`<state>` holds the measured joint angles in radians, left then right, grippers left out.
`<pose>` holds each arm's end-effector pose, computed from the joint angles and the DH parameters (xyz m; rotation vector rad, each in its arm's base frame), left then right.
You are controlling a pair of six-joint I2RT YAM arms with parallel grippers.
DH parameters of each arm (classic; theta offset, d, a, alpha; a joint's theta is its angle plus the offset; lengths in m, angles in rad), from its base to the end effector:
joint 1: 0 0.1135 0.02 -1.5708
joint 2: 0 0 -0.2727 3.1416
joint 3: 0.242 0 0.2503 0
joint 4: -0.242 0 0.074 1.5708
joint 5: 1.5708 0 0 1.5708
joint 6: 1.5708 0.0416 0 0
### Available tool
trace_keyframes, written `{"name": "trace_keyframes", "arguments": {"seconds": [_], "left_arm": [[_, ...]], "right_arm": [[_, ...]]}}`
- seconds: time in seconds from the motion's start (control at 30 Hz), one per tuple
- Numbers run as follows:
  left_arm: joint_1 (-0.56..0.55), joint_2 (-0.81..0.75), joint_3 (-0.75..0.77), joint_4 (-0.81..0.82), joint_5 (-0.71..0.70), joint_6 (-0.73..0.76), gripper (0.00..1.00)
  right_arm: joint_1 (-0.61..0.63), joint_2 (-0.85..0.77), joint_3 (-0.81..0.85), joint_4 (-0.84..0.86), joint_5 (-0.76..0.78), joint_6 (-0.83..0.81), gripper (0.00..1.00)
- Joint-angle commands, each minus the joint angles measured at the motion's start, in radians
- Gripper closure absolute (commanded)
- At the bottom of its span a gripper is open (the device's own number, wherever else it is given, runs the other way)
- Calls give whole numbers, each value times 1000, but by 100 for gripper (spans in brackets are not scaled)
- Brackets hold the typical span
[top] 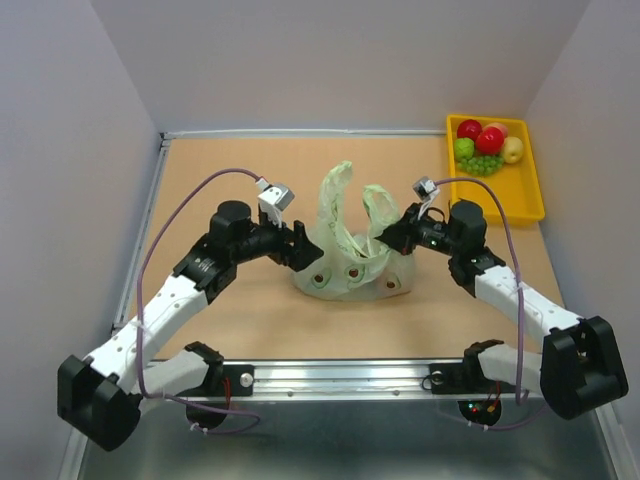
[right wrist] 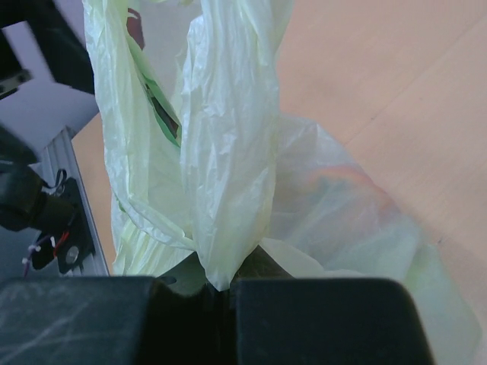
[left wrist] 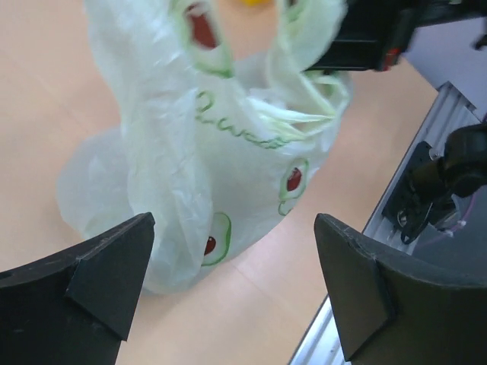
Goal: Place the fake fruits into the plastic bag and tie a complex knot
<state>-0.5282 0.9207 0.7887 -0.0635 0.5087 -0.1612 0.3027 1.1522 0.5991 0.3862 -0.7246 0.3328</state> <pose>0.1729 -0.1243 0.3366 0.7060 1.6986 -0.9395 0.2315 0.1012 0.2686 -0.5299 1.7433 1.0831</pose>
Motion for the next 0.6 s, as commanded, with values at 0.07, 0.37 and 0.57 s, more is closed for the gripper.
{"name": "trace_keyframes", "arguments": {"seconds": [0.07,0.37,0.57], "left_arm": [[-16,164,98,126,-159,-238,1],[-78,256,49,384,-148,-331,1],[-113,305,56,390,-269,-339,1]], "right_arm": [[76,-22,7,-24,-47,-141,99],[116,1,15,-40,-44,-187,100],[130,-5,7,-32,-53,-198,100]]}}
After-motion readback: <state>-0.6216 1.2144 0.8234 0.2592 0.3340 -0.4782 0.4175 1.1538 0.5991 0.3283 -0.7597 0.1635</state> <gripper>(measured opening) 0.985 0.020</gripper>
